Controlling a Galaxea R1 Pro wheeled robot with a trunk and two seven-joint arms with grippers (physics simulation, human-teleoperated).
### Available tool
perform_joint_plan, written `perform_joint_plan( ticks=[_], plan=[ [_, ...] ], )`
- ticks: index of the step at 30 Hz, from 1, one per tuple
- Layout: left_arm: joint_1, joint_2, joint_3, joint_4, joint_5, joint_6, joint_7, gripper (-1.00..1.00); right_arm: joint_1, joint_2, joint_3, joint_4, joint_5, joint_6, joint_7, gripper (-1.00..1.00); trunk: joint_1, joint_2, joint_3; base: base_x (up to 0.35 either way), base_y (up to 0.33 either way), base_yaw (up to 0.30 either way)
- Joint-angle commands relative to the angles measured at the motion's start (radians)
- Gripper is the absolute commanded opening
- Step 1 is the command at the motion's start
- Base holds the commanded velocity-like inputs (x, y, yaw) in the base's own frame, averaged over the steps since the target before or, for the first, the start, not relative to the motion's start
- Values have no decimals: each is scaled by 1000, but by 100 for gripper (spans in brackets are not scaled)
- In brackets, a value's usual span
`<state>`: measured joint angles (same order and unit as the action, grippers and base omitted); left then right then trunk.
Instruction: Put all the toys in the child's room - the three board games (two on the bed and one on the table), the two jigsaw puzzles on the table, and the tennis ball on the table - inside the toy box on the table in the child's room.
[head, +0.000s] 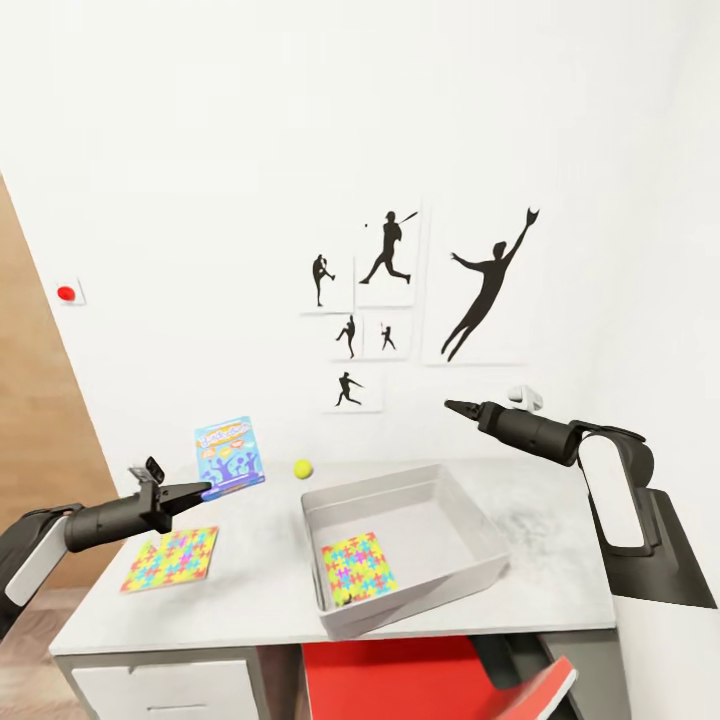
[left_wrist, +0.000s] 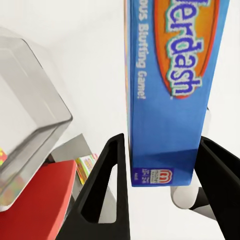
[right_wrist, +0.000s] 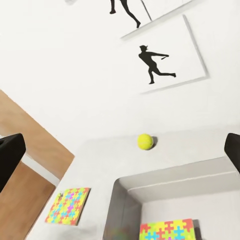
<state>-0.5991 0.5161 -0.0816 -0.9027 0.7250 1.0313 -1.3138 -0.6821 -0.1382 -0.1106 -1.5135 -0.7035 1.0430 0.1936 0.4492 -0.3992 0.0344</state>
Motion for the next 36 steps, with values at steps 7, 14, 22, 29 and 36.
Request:
perform_joint_plan(
  ticks=[7, 14, 22, 29, 36],
  plan=[
    [-1, 5, -3, 1, 5, 9, -4, -100, -1, 0, -1, 1, 8, 4, 10, 100, 1, -1, 0, 213, 3, 0],
    [-1, 5, -3, 1, 6, 10, -4, -100, -1, 1, -2, -1, 7, 4, 10, 100, 1, -1, 0, 102, -15, -7],
    [-1, 6, -3, 1, 7, 10, -4, -100, -1, 2, 2, -3, 8, 4, 9, 100, 1, -1, 0, 5, -1, -6],
    [0, 5, -3, 1, 7, 10, -4, -100, 2, 0, -6, -19, -4, 4, 12, 100, 1, -1, 0, 0, 0, 0],
    [-1, 5, -1, -1, 7, 11, -4, -100, 27, 0, -52, -34, -13, 4, 26, 100, 1, -1, 0, 0, 0, 0]
  ],
)
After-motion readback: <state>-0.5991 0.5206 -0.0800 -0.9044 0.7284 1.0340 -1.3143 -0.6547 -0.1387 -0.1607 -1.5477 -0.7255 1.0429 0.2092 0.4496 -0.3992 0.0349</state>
